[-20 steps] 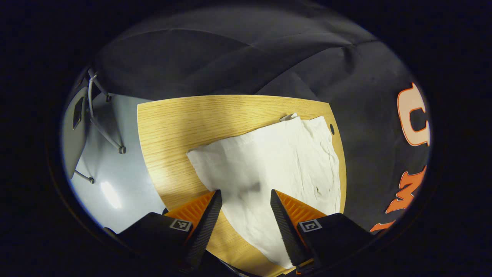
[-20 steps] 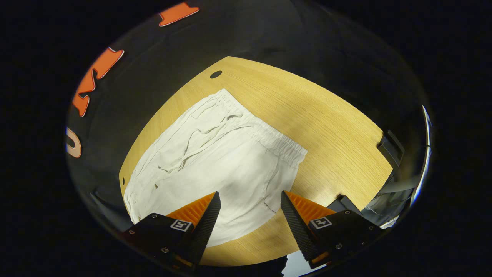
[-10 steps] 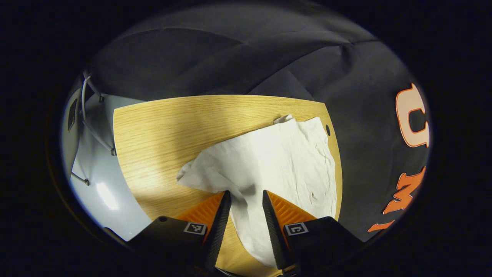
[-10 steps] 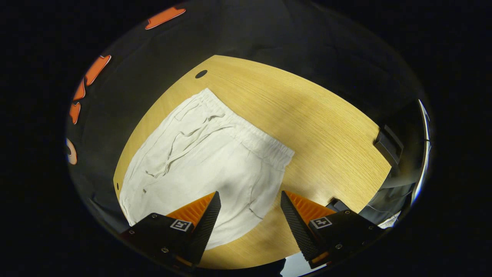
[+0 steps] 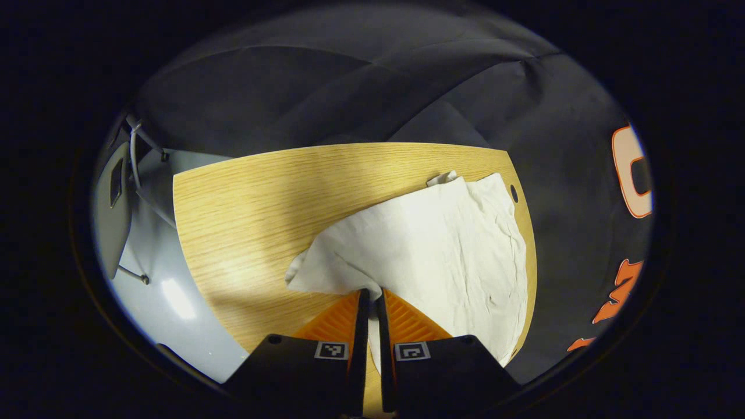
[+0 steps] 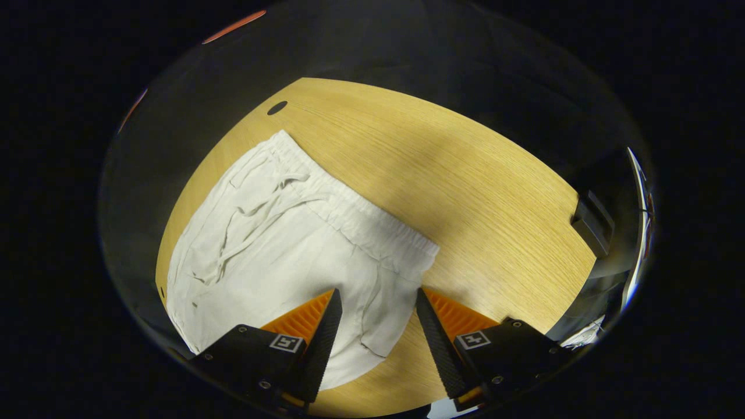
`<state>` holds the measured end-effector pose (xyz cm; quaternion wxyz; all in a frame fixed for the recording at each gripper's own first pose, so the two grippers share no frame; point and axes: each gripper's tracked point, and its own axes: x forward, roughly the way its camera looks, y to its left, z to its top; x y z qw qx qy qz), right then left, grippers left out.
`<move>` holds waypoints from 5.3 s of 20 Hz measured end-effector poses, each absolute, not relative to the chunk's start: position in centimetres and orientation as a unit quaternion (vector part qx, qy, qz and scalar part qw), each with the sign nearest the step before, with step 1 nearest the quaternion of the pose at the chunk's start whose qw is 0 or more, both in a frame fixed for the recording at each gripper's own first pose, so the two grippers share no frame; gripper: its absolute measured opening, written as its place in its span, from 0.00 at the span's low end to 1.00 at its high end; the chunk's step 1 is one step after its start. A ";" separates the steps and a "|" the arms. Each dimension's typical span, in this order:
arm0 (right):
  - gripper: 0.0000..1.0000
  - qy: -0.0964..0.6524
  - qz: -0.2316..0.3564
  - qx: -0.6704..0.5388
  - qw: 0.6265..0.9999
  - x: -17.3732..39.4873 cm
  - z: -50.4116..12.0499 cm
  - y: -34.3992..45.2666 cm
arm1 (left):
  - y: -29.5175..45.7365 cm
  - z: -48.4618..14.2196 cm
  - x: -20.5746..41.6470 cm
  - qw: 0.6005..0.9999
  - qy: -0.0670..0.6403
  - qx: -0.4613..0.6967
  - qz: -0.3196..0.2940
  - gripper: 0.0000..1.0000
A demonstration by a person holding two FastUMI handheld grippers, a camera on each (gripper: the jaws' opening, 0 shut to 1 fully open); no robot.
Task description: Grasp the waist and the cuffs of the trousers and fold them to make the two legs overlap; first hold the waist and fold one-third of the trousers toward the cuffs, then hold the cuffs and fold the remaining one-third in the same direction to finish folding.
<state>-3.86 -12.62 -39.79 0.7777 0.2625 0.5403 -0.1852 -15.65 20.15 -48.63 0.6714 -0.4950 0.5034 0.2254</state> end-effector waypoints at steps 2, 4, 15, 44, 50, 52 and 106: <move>0.79 0.538 -0.194 0.255 0.780 -4.0 -39.9 -12.9 | 20.1 -48.5 -15.2 0.672 0.496 -0.502 0.225 0.14; 0.68 0.538 -0.217 0.247 0.776 -4.3 -40.3 -13.7 | 20.0 -48.5 -14.8 0.676 0.498 -0.495 0.224 0.07; 0.01 0.475 -0.213 0.429 0.739 -3.7 -39.5 -14.0 | 18.8 -47.1 -14.0 0.691 0.482 -0.508 0.176 0.04; 0.30 0.524 -0.254 0.239 0.777 -2.4 -40.6 -15.5 | 19.8 -41.9 -10.7 0.755 0.431 -0.478 0.122 0.04; 0.01 0.464 -0.229 0.393 0.761 -1.7 -38.2 -15.6 | 19.5 -40.6 -9.4 0.765 0.417 -0.479 0.103 0.04; 0.01 0.442 -0.214 0.435 0.755 -1.3 -36.6 -15.3 | 19.7 -39.8 -8.9 0.770 0.409 -0.480 0.094 0.04; 0.91 0.486 -0.206 0.299 0.795 13.7 -37.7 -15.7 | 13.5 -39.4 18.2 0.860 0.441 -0.254 0.018 0.99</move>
